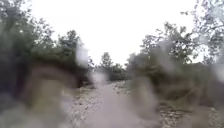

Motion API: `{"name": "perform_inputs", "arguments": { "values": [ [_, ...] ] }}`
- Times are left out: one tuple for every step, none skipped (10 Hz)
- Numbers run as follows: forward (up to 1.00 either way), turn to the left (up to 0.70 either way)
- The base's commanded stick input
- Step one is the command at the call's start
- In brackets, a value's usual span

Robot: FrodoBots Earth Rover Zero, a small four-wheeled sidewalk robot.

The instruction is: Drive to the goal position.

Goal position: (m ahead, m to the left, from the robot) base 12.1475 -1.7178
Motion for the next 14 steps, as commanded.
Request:
{"name": "perform_inputs", "arguments": {
  "values": [
    [0.45, 0.00],
    [0.45, 0.00],
    [0.45, 0.00],
    [0.45, 0.00],
    [0.45, 0.00],
    [0.45, 0.00],
    [0.45, 0.00],
    [0.45, 0.00],
    [0.45, 0.00],
    [0.45, 0.00],
    [0.45, 0.00],
    [0.45, 0.00],
    [0.45, 0.00],
    [0.45, 0.00]
  ]
}}
